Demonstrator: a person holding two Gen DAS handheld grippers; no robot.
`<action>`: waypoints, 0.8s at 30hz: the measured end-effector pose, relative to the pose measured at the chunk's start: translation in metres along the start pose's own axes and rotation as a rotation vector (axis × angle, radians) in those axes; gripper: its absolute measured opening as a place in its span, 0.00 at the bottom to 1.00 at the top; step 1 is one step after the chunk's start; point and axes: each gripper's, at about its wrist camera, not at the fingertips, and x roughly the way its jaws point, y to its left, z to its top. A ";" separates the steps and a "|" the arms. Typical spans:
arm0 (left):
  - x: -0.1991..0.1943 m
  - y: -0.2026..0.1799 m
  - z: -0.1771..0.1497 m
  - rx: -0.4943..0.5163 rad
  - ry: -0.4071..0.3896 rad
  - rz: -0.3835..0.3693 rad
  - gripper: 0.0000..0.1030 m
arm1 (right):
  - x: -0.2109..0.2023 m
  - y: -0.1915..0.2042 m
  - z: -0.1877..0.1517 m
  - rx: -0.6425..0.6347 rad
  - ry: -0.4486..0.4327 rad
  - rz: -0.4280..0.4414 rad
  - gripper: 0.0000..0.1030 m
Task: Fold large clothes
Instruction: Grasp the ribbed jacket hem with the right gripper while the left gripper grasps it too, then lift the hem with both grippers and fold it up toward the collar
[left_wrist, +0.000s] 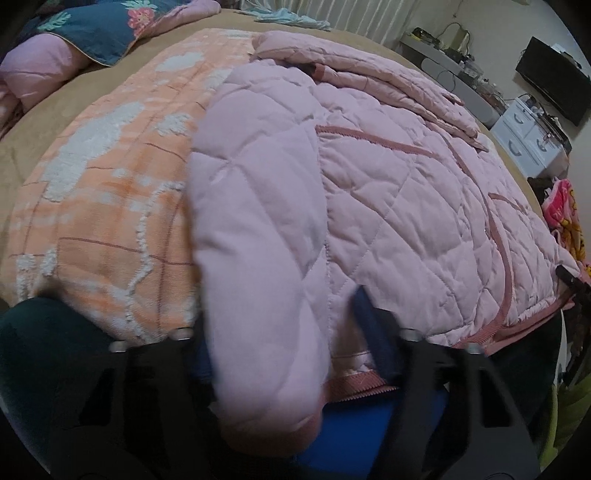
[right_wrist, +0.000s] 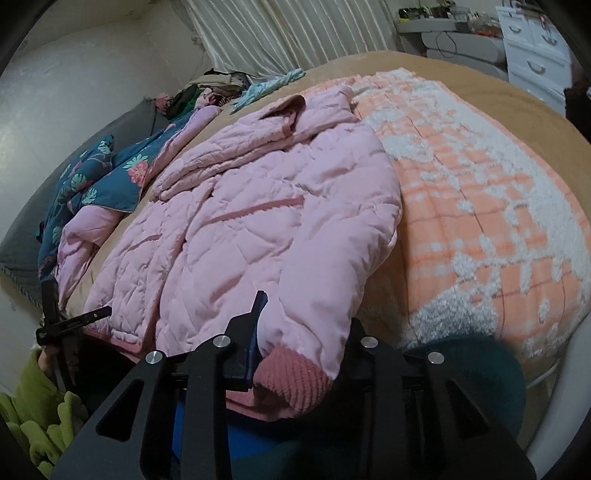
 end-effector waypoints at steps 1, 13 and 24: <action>-0.002 0.000 0.000 0.002 -0.004 0.005 0.33 | 0.002 -0.001 -0.004 0.006 0.010 0.002 0.31; -0.023 -0.016 0.004 0.074 -0.063 0.010 0.12 | 0.013 0.002 -0.029 -0.010 0.058 -0.020 0.24; -0.062 -0.036 0.046 0.105 -0.231 -0.035 0.08 | -0.036 0.037 0.018 -0.164 -0.216 -0.008 0.15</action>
